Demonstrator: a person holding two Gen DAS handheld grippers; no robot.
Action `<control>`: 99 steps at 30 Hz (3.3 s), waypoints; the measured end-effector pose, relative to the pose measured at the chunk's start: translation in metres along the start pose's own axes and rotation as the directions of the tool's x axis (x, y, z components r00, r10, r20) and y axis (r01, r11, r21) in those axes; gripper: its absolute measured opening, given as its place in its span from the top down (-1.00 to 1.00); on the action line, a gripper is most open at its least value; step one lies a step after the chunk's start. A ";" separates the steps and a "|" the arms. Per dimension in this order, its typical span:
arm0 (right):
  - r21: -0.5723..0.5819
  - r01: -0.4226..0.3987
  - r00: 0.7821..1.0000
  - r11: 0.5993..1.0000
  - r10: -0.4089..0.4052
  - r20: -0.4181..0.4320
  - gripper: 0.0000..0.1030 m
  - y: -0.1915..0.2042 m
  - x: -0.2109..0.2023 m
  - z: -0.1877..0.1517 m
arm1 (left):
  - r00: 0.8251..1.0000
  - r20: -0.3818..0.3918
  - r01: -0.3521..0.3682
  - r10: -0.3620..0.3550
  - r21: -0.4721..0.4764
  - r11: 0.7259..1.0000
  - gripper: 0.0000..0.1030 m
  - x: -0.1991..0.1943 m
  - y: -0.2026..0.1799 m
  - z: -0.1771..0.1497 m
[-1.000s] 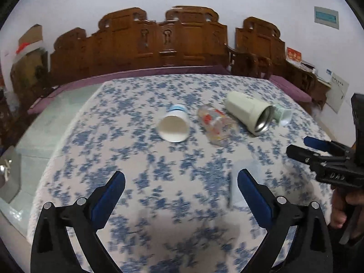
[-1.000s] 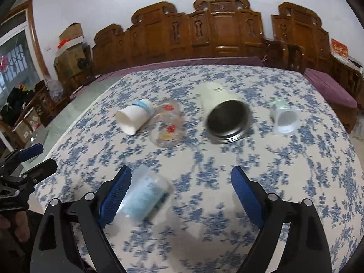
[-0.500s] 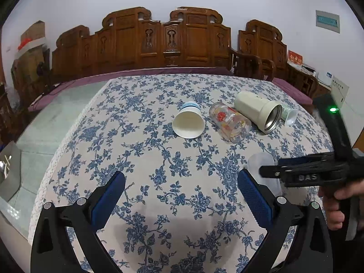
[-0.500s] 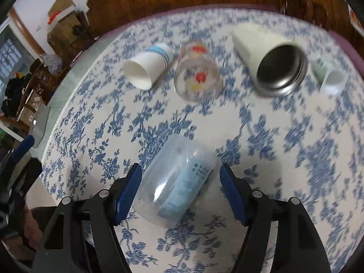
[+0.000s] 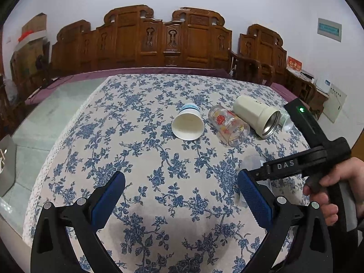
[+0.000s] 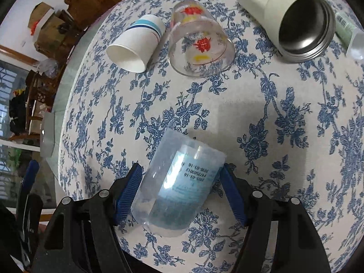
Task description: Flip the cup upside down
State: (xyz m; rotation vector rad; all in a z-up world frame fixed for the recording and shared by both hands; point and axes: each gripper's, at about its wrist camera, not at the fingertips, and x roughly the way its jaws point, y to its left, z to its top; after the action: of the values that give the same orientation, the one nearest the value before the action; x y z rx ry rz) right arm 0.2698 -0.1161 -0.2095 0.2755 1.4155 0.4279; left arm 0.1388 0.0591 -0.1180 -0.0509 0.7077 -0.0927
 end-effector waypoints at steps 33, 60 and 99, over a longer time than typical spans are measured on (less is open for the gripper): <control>-0.286 0.390 0.800 0.875 -0.168 0.576 -0.16 0.021 -0.039 -0.055 | 1.000 -0.012 -0.009 0.009 0.025 1.000 -0.85 0.003 -0.005 -0.002; -0.272 0.310 0.825 0.911 -0.116 0.552 -0.55 0.014 -0.053 -0.088 | 1.000 -0.014 -0.013 0.014 0.065 0.998 -0.85 0.005 -0.016 -0.005; -0.142 0.298 0.602 0.944 -0.071 0.795 -0.95 0.015 -0.239 -0.224 | 0.985 0.158 -0.076 0.068 0.045 0.996 -0.85 -0.152 -0.077 -0.008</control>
State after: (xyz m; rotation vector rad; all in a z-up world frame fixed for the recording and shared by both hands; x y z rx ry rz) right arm 0.0230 -0.2241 -0.0225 0.0651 0.4860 0.2555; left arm 0.0135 -0.0023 -0.0196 0.0158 0.5490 -0.0370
